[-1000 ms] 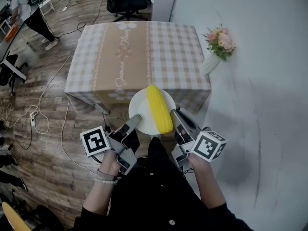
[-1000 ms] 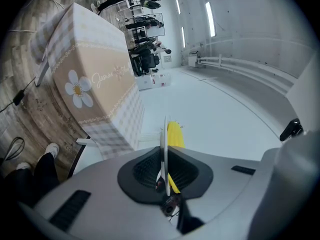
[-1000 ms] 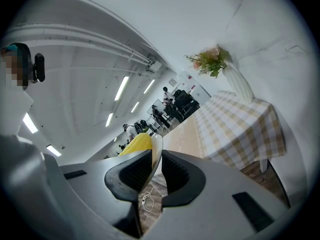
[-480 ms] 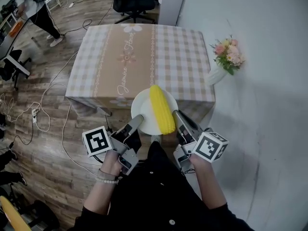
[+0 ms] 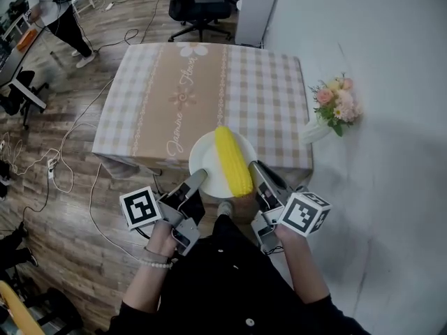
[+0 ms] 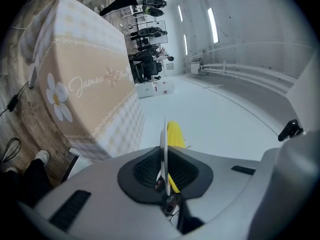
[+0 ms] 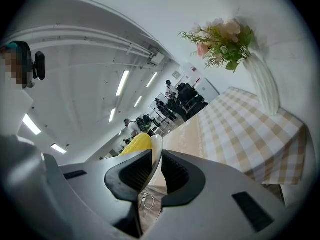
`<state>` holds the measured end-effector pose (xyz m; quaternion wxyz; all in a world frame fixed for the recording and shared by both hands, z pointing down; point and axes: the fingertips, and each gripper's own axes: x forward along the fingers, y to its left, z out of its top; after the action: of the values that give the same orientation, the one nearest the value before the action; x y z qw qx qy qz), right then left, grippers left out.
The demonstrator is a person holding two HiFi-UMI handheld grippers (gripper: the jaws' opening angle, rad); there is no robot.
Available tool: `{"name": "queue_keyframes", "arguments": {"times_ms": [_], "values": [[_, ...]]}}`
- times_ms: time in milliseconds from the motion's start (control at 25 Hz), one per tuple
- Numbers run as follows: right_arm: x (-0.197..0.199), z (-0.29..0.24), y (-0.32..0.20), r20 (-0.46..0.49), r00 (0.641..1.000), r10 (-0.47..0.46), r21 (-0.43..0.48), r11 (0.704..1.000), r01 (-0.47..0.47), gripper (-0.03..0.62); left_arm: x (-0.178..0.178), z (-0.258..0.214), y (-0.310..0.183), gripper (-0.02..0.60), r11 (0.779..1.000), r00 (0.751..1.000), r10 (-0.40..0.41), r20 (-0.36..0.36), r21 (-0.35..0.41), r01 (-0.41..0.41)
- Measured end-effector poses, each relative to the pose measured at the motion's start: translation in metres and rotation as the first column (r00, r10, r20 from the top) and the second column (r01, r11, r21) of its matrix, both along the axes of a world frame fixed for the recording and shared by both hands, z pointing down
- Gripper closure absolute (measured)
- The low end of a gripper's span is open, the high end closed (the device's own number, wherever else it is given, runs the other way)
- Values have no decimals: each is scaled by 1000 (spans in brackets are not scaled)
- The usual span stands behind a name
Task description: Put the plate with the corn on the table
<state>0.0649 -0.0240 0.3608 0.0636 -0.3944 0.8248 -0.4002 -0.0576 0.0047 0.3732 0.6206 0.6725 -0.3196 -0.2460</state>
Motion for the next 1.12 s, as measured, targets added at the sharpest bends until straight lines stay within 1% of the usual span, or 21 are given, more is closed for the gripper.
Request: {"name": "queue_keyframes", "arguments": {"times_ms": [120, 360, 560, 720, 1120], "values": [[5, 2, -34, -4, 1000, -20, -3, 1000, 20, 505, 6, 2, -33, 548, 1000, 1000, -14, 10, 2, 14], [12, 7, -67, -8, 999, -36, -15, 999, 36, 505, 13, 3, -62, 548, 999, 999, -35, 14, -4, 35], [19, 25, -55, -9, 998, -57, 16, 998, 57, 505, 21, 22, -51, 548, 999, 999, -37, 28, 8, 37], [22, 23, -51, -30, 997, -72, 30, 997, 73, 505, 24, 23, -45, 548, 999, 998, -53, 26, 11, 53], [28, 25, -70, -25, 996, -88, 4, 996, 88, 505, 30, 24, -62, 548, 997, 997, -70, 37, -7, 70]]}}
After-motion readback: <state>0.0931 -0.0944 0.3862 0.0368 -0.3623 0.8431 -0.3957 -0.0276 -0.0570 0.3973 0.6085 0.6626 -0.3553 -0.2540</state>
